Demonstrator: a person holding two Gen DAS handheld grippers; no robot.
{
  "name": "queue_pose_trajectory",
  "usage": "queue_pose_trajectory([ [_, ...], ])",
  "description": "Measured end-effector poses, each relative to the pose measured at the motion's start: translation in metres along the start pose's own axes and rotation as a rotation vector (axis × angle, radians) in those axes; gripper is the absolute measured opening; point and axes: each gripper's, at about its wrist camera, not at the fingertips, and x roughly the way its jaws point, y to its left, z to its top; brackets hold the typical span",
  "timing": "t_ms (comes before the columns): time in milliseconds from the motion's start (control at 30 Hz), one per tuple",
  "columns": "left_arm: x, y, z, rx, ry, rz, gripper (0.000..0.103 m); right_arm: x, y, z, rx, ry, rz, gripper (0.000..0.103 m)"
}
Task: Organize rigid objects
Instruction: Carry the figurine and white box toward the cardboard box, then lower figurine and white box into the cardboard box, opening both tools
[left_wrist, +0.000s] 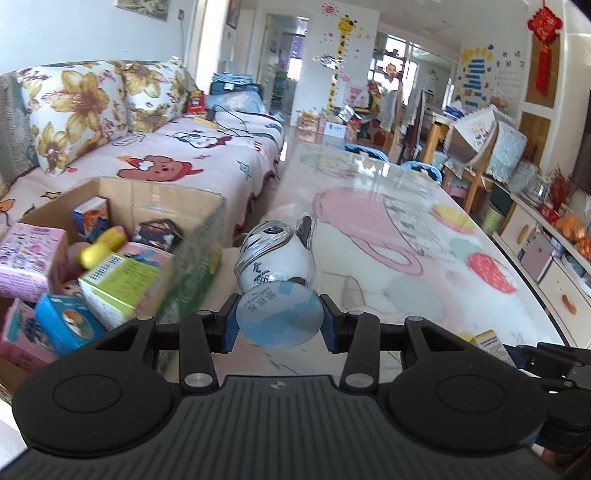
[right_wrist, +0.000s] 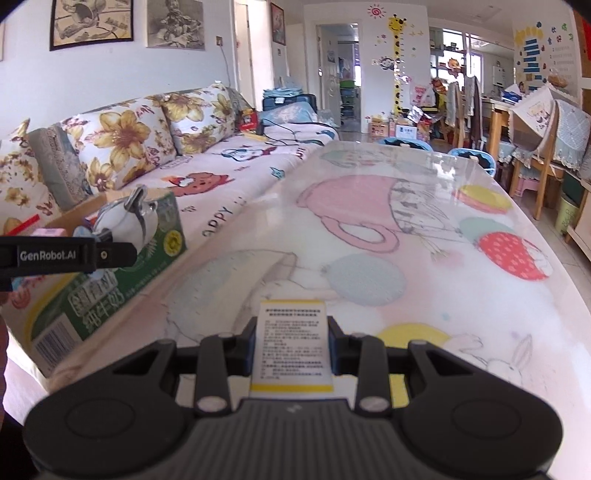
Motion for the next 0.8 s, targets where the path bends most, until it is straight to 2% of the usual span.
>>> queue_pose_trajectory([
  [333,-0.007,0.035,0.009,-0.088,-0.051,0.13,0.053,0.021,0.048,0.055,-0.028,-0.072,0.178,0.033],
  [533,-0.007,0.043,0.011,-0.12,-0.042,0.229,0.053,0.051,0.083,0.085,-0.059,-0.082,0.275,0.033],
  [800,0.001,0.049,0.013,-0.159,-0.007,0.261,0.053,0.092,0.126,0.109,-0.088,-0.068,0.36,0.033],
])
